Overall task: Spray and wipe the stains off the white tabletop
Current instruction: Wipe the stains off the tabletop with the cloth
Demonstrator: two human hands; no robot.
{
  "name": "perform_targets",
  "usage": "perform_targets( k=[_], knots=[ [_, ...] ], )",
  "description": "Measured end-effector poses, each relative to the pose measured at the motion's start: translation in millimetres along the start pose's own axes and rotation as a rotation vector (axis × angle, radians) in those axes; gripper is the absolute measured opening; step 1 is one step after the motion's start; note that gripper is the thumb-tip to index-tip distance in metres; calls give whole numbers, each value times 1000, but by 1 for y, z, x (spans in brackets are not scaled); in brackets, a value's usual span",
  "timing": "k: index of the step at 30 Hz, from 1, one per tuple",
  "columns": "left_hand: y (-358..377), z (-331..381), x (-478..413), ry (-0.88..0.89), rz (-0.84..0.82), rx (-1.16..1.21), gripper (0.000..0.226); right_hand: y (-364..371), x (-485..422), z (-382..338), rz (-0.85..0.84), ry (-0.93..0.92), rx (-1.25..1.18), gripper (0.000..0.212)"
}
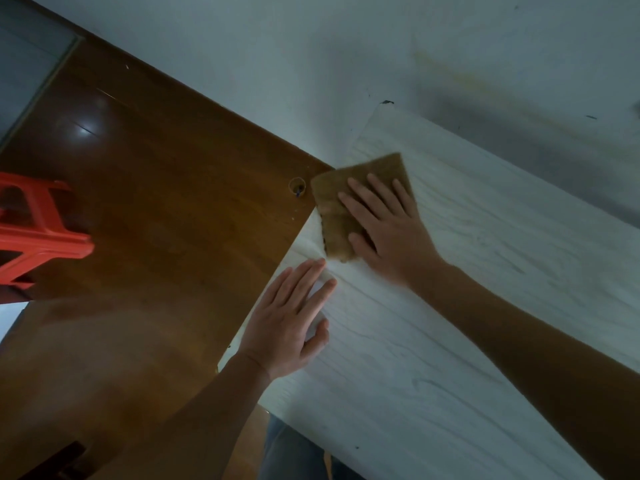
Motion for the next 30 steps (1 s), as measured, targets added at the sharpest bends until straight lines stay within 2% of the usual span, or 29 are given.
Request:
perform_targets(
  k=[3, 9, 12, 14, 17, 21, 25, 30],
  knots=[
    [-1, 0, 0, 0, -3, 0, 60, -1, 13, 16, -41, -14, 17, 66],
    [1, 0, 0, -2, -9, -8, 59, -23, -51, 88, 19, 315, -23, 71],
    [0, 0, 0, 2, -9, -14, 59, -24, -74, 86, 48, 416, -32, 70],
    [0, 0, 0, 2, -7, -16, 60, -20, -74, 69, 41, 376, -24, 69],
    [-1, 1, 1, 3, -10, -21, 60, -10, -43, 32, 19, 253, -32, 66],
    [-2, 1, 0, 0, -2, -11, 58, 4, 44, 3, 9, 312, -77, 63],
    [-4, 3, -2, 9, 14, -10, 57, 2, 108, 28, -21, 434, -77, 67],
    [-6, 2, -2, 9, 24, -16, 58, -14, 67, 83, -2, 522, -58, 72]
  ],
)
Point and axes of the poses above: each hand's wrist, its own x-axis away from the middle knuckle, its own y-axis out of the palm, z = x × y, the point moved 10 cm from there along -x, towards the middle knuckle, and after that the axes turned 2 degrees about -z, right-handed, at the moved point
